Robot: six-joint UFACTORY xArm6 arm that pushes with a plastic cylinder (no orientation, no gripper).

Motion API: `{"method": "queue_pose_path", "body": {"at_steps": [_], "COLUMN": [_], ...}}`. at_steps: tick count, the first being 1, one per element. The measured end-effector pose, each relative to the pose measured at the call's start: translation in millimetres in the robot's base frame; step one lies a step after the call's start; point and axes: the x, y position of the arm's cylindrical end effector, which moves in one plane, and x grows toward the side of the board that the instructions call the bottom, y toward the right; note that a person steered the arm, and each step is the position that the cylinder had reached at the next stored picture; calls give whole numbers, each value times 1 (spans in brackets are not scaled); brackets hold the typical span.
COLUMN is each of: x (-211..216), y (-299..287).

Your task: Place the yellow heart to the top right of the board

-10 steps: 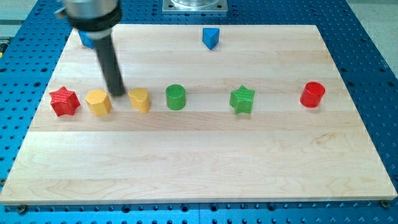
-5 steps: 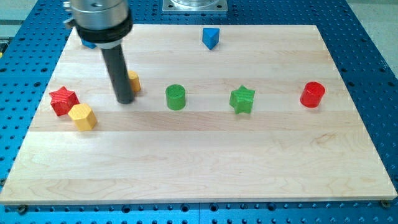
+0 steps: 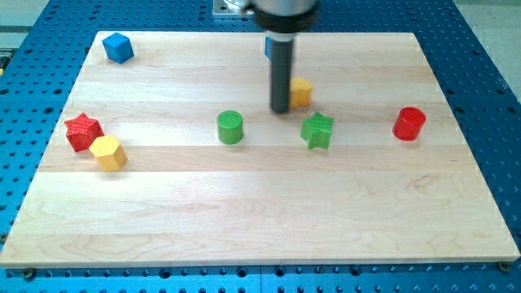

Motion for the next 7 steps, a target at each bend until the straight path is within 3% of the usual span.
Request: {"method": "queue_pose_path", "body": {"at_steps": [2,3,4,6,7], "x": [-80,-41,-5,-90,-97], "y": [62,35,69,112,100]}}
